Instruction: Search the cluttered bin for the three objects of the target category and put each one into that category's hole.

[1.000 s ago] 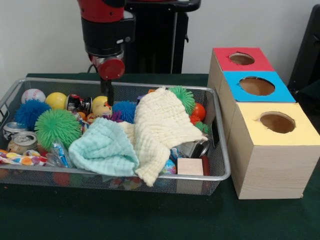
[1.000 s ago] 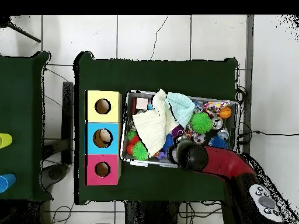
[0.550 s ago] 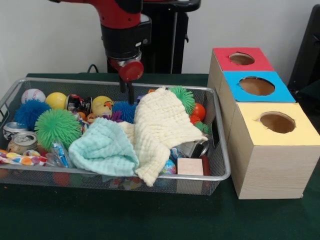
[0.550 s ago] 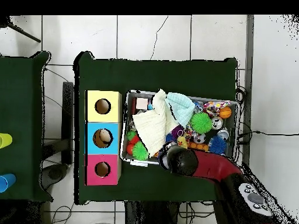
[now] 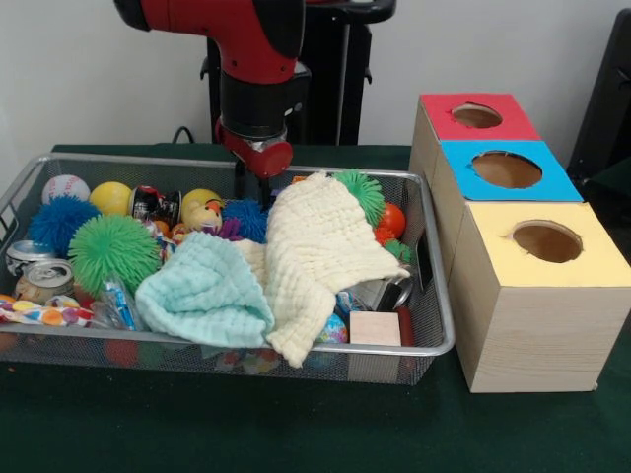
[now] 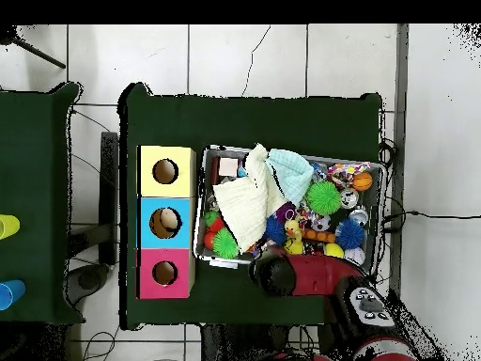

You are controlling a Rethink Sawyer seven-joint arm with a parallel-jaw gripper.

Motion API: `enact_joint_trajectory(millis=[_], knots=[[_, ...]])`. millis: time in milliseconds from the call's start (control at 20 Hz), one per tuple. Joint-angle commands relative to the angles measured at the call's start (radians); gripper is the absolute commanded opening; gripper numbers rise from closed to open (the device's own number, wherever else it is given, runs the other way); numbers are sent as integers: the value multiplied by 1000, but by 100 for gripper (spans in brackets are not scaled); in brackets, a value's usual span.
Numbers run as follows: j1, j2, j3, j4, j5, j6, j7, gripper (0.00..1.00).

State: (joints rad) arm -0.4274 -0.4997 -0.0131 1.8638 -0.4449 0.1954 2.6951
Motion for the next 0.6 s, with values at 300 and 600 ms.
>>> enact_joint_trajectory(millis=[300, 600], knots=[[0, -23, 17, -33, 46, 81, 11, 100], [-70, -166, 155, 76, 158, 246, -25, 100]])
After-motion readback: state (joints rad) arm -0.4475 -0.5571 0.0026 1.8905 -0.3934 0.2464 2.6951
